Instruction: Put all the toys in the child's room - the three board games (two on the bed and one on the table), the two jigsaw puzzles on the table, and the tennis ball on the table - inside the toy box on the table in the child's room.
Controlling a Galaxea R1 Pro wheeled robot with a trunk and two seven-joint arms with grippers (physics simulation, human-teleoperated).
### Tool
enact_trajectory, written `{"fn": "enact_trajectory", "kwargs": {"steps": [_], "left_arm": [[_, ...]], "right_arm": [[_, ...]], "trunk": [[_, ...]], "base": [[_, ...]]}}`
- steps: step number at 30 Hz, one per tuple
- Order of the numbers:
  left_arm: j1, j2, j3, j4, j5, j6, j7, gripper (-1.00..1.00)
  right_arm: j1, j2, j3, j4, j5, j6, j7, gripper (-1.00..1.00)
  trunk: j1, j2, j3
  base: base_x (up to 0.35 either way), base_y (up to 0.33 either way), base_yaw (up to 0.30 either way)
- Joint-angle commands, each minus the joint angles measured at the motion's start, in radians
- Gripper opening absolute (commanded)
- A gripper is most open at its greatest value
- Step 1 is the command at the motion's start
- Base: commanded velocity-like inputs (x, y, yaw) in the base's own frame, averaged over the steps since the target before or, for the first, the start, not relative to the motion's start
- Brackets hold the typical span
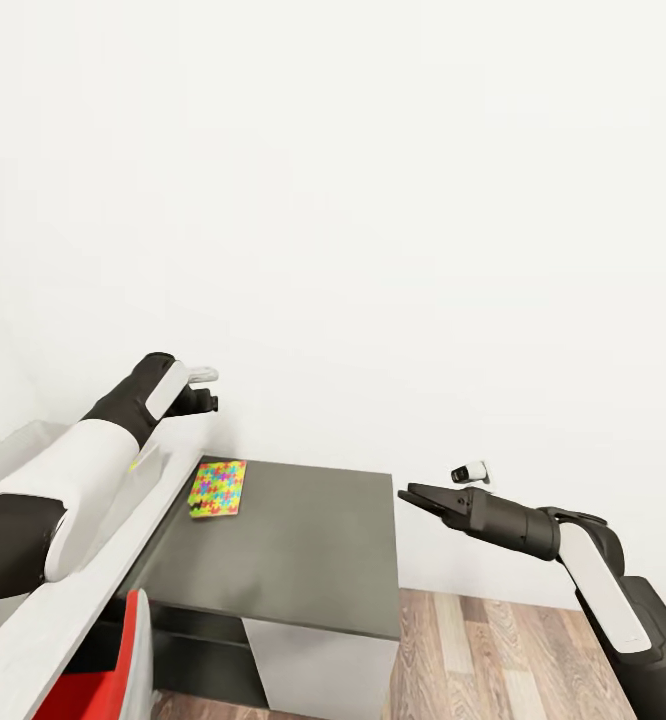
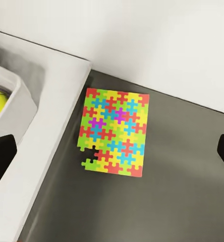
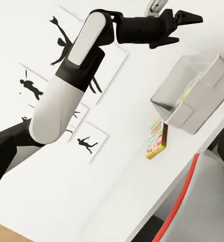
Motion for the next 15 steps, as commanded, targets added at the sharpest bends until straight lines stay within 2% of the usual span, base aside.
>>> {"fn": "enact_trajectory", "kwargs": {"steps": [1, 10, 15], "left_arm": [[-0.001, 0.001, -0.008, -0.001, 0.011, 0.003, 0.007, 1.00], [0.000, 0.001, -0.008, -0.001, 0.012, 0.003, 0.006, 1.00], [0.000, 0.003, -0.008, -0.001, 0.011, 0.003, 0.006, 1.00]], "right_arm": [[-0.001, 0.000, 0.001, 0.000, 0.000, 0.003, 0.003, 1.00], [-0.001, 0.000, 0.000, 0.000, -0.002, 0.003, 0.001, 1.00], [-0.001, 0.000, -0.001, 0.000, 0.000, 0.002, -0.005, 1.00]], "trunk": [[0.001, -0.002, -0.002], [0.001, -0.002, 0.004], [0.001, -0.002, 0.005]], "base": [[0.026, 0.004, 0.027], [0.007, 0.001, 0.162], [0.001, 0.000, 0.068]]}}
